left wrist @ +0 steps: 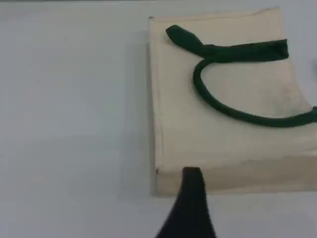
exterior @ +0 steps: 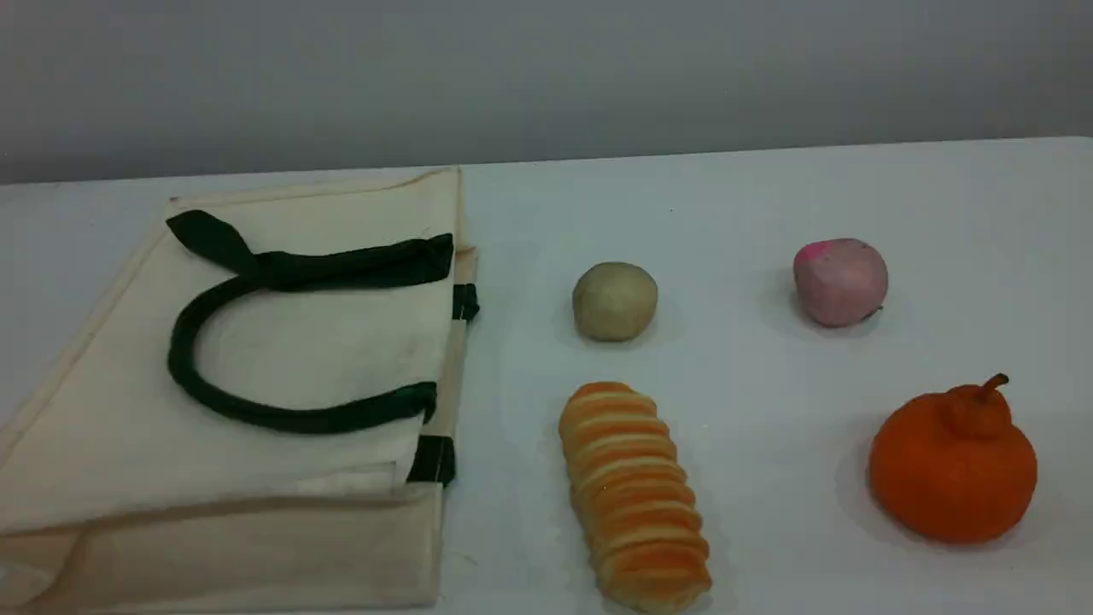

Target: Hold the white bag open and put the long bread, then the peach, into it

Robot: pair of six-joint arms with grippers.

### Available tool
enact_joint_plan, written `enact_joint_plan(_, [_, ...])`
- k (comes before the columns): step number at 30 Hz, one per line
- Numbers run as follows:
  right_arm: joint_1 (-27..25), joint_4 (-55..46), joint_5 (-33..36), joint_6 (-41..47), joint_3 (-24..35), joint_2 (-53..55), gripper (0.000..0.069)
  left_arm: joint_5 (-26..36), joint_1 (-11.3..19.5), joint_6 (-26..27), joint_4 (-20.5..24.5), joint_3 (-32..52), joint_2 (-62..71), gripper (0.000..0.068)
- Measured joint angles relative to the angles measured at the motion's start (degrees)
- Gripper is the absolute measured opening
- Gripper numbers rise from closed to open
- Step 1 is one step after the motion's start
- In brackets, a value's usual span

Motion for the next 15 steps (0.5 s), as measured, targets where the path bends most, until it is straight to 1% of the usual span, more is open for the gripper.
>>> enact_joint_plan(8, [0.1, 0.0, -0.1, 0.1, 0.0, 0.0, 0.0529, 0.0, 0.0, 0.0, 0.0, 0.0, 0.0, 0.0568])
enact_joint_plan(12, [0.1, 0.0, -0.2, 0.1, 0.0, 0.0, 0.0529, -0.1, -0.1, 1.5, 0.3, 0.0, 0.0, 0.0568])
enact_joint_plan(15, [0.1, 0.0, -0.2, 0.1, 0.0, 0.0, 0.0529, -0.1, -0.1, 1.5, 0.3, 0.0, 0.0, 0.0568])
